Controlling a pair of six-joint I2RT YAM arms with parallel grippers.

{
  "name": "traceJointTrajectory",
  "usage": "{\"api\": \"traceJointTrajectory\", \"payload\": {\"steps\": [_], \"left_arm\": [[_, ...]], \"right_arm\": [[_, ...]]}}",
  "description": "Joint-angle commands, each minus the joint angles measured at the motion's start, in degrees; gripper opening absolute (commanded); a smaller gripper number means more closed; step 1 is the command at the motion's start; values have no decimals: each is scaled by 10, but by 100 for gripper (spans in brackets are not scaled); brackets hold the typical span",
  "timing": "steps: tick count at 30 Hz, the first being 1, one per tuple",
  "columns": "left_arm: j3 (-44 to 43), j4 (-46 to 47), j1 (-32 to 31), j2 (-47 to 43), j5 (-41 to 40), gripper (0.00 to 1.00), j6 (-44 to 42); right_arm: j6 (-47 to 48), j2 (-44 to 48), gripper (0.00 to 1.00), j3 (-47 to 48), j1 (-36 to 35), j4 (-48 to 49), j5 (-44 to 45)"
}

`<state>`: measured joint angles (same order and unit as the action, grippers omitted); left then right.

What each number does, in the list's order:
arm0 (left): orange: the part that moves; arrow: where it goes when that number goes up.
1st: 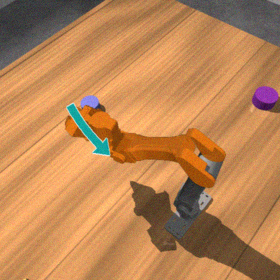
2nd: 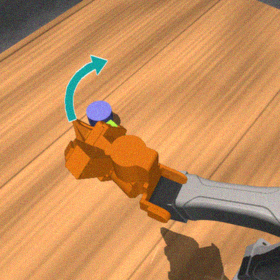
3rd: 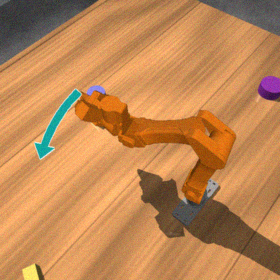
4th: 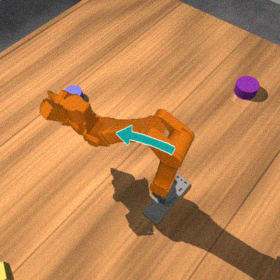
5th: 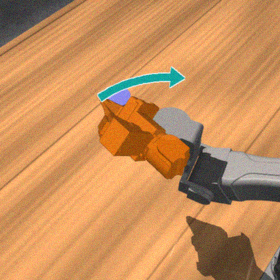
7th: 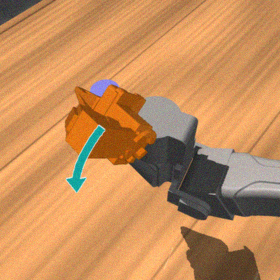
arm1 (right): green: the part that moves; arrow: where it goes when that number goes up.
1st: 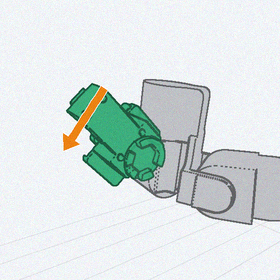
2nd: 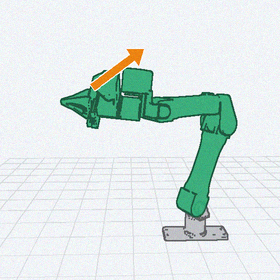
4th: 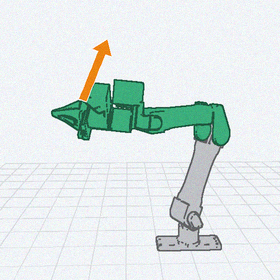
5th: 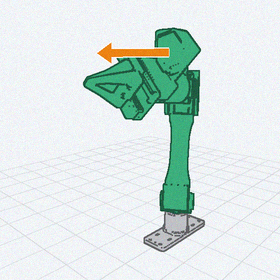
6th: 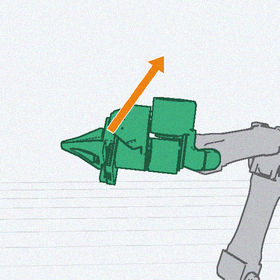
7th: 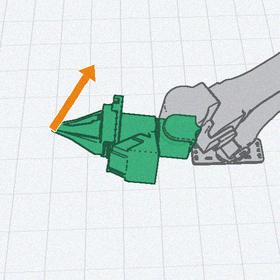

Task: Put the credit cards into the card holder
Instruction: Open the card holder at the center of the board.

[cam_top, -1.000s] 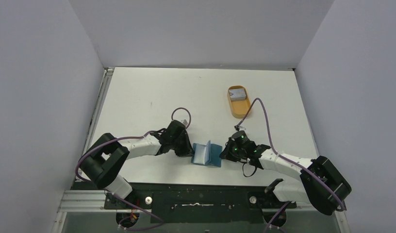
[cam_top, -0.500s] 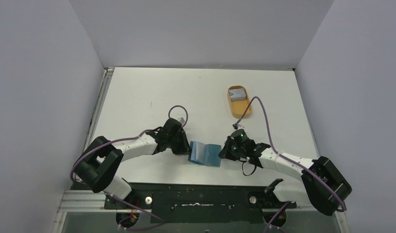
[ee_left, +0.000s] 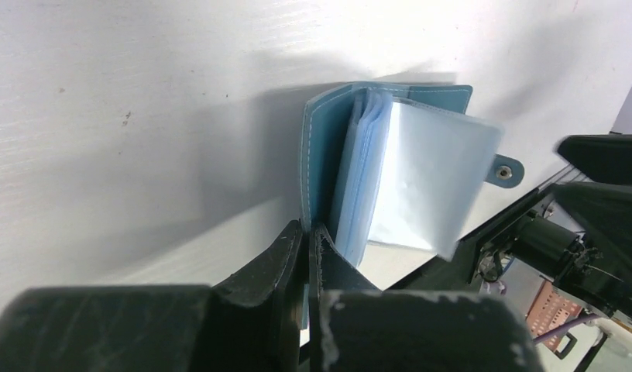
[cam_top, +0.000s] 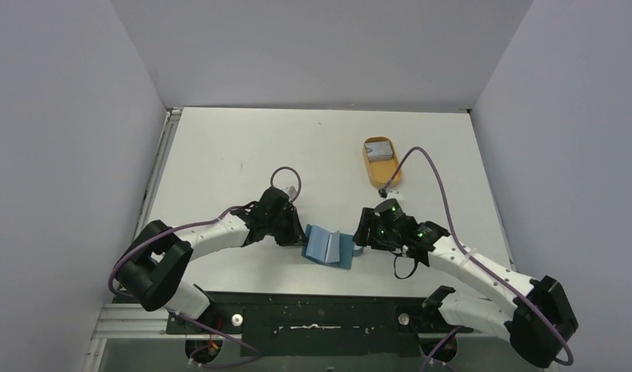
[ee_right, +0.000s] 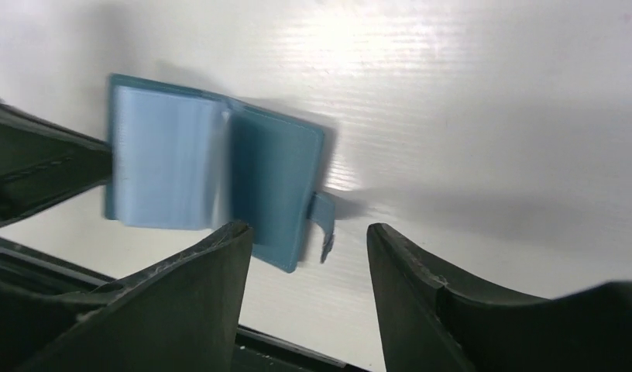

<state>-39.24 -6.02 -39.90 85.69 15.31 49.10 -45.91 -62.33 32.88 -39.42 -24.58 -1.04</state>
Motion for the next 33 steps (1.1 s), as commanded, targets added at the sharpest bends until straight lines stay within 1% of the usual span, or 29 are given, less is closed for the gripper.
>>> {"api": "traceJointTrajectory", "payload": {"steps": [1, 3, 5, 9, 12, 14, 19, 26, 33], "left_arm": [[-31, -1, 0, -32, 3, 0, 2], [-36, -6, -2, -31, -1, 0, 3], [-36, -8, -4, -29, -7, 0, 8], [-36, -5, -10, -30, -18, 0, 27], [-37, -1, -15, -27, -23, 0, 35], [-38, 0, -17, -26, -25, 0, 36], [-33, -1, -19, -24, -26, 0, 36], [-28, 6, -19, -12, -22, 0, 34], [-21, 22, -18, 11, -13, 0, 39]], "right_arm": [[30, 65, 57, 71, -3, -51, 18], [25, 65, 58, 85, -5, -27, -31], [10, 50, 58, 98, -15, 0, -59], [-7, -6, 59, 128, -75, 55, -51], [-30, -72, 58, 133, -92, 106, -67], [-47, -102, 58, 122, -93, 139, -65], [-73, -150, 57, 95, -83, 173, -55], [-70, -162, 56, 73, -64, 175, -57], [-68, -152, 54, 49, -51, 176, -58]]}}
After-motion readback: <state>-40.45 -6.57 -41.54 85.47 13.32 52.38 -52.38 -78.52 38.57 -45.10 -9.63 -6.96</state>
